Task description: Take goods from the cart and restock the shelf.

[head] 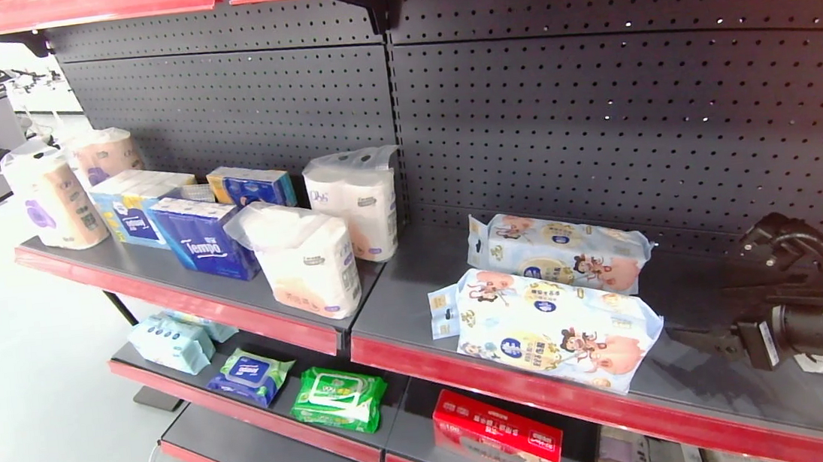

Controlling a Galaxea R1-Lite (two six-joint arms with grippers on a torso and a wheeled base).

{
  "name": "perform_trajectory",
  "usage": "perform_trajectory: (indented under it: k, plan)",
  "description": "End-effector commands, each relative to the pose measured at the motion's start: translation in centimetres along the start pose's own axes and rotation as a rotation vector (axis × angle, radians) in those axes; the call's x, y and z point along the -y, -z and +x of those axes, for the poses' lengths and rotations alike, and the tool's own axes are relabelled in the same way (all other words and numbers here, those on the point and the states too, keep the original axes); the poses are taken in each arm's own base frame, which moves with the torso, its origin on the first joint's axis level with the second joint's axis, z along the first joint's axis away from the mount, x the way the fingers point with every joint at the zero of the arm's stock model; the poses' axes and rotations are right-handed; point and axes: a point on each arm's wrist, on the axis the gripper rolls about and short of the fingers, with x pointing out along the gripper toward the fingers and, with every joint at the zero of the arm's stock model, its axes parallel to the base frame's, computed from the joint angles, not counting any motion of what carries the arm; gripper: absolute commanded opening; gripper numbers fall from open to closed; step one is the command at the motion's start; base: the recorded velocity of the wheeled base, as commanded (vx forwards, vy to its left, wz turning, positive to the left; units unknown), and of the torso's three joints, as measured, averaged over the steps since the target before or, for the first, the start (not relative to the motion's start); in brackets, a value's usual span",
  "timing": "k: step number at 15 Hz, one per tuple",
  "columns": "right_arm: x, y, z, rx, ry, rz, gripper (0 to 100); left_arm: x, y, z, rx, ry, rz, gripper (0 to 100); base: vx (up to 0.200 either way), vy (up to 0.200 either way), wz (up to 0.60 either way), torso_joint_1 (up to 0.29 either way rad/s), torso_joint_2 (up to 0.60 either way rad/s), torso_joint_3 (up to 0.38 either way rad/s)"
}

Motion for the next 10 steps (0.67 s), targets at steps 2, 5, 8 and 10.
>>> perform_trajectory:
  k: [2,5,8,10]
  plan:
    - [-0.41,0.09,0.62,-0.015,-0.027,-0.015,100,0.00,-0.01,0.01,-0.001,0.000,0.000,100,0.000,0.000,0.00,0.000,0.00,0.000]
    - [-0.64,-0.12,0.94,-0.015,-0.041,-0.024,100,0.00,-0.01,0.01,-0.001,0.000,0.000,100,0.000,0.000,0.00,0.000,0.00,0.000]
    - [-0.60,-0.24,1.17,-0.015,-0.043,-0.021,100,0.00,-0.01,0.01,-0.001,0.000,0.000,100,0.000,0.000,0.00,0.000,0.00,0.000]
    - [-0.79,-0.32,1.31,-0.015,-0.053,-0.025,100,0.00,-0.01,0.01,-0.001,0.000,0.000,100,0.000,0.000,0.00,0.000,0.00,0.000]
